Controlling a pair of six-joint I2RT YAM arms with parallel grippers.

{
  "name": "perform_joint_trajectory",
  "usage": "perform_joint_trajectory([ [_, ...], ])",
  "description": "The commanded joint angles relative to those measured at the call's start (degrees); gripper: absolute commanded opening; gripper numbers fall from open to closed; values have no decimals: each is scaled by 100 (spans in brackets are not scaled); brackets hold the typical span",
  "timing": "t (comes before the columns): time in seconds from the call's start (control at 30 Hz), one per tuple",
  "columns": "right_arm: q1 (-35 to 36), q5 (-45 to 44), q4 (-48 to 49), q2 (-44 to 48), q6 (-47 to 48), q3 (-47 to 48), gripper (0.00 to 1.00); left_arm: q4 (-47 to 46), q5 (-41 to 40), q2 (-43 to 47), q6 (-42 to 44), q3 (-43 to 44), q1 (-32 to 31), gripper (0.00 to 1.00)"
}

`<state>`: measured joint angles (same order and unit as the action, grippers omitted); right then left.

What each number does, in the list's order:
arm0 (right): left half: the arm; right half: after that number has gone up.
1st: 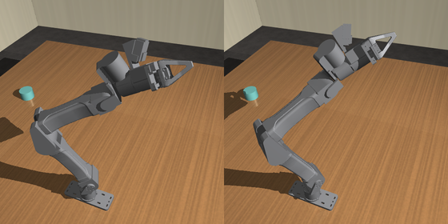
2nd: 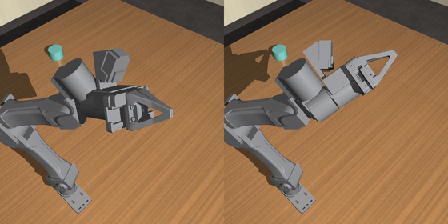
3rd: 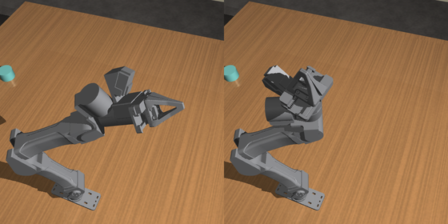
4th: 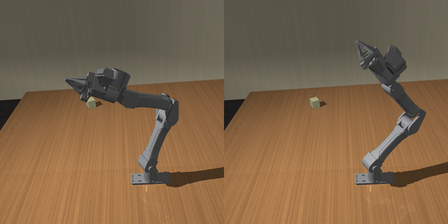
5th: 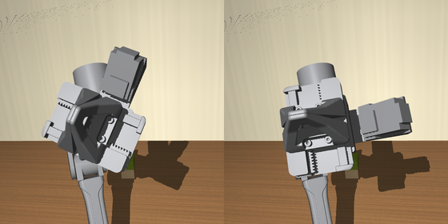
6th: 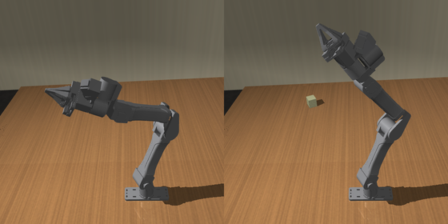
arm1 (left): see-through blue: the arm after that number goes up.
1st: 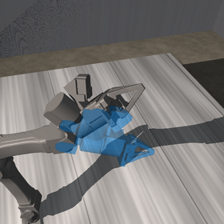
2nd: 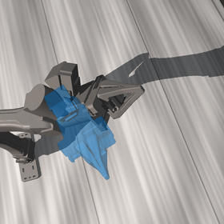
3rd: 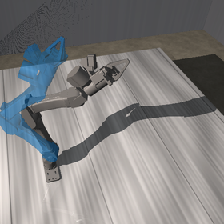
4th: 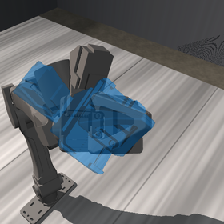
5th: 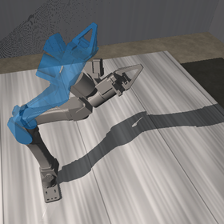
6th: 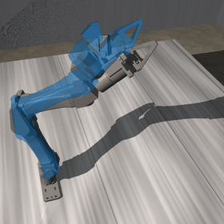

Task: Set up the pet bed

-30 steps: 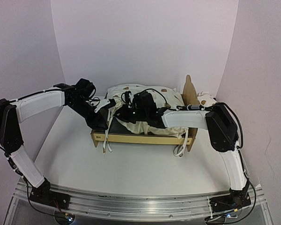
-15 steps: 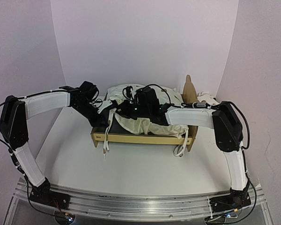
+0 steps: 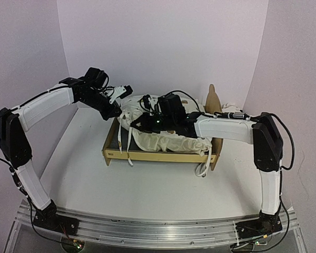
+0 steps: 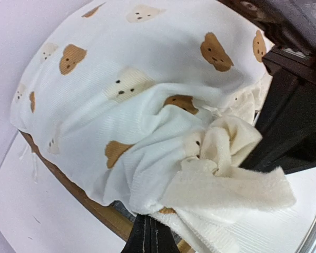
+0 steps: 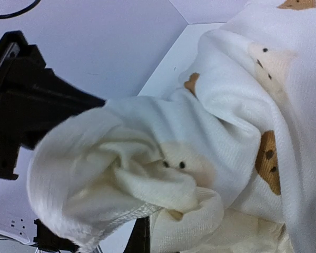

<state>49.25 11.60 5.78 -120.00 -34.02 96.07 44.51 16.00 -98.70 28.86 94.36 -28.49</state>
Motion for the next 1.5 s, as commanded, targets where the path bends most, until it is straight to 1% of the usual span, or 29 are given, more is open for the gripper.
perform_joint_trajectory([
  [0.0, -15, 308, -172, 504, 254, -50, 0, -185, -285, -76, 227, 234, 9, 0],
  [0.17, -19, 371, -191, 496, 252, -50, 0, -313, -207, -382, 217, 630, 1, 0],
  [0.33, -19, 385, -189, 473, 245, -28, 0, -420, -302, -481, 320, 785, 5, 0],
  [0.43, -16, 394, -198, 454, 238, -27, 0, -286, -198, -530, 296, 953, 1, 0],
  [0.57, -18, 397, -203, 434, 255, -31, 0, -362, -195, -439, 340, 736, 1, 0],
  [0.63, -13, 403, -212, 416, 259, -14, 0, -371, -272, -502, 409, 887, 1, 0],
  [0.73, -17, 440, -252, 390, 266, 28, 0, -199, -165, -575, 410, 1139, 1, 0],
  [0.9, -17, 395, -261, 423, 276, -52, 0, -255, -181, -452, 382, 790, -7, 0],
  [1.0, -19, 403, -276, 425, 279, -55, 0, -151, -265, -482, 416, 893, -7, 0],
  [1.17, -18, 388, -316, 447, 310, -59, 0, 422, 367, -330, 50, 927, -17, 0],
  [1.27, -16, 361, -321, 445, 324, -49, 0, 489, 553, -171, -132, 615, -16, 0],
  [1.37, -20, 376, -316, 410, 307, -5, 0, 293, 491, -59, -205, 117, -16, 0],
  [1.47, -19, 410, -328, 399, 278, 7, 0, 226, 520, -81, -311, -46, -16, 0],
])
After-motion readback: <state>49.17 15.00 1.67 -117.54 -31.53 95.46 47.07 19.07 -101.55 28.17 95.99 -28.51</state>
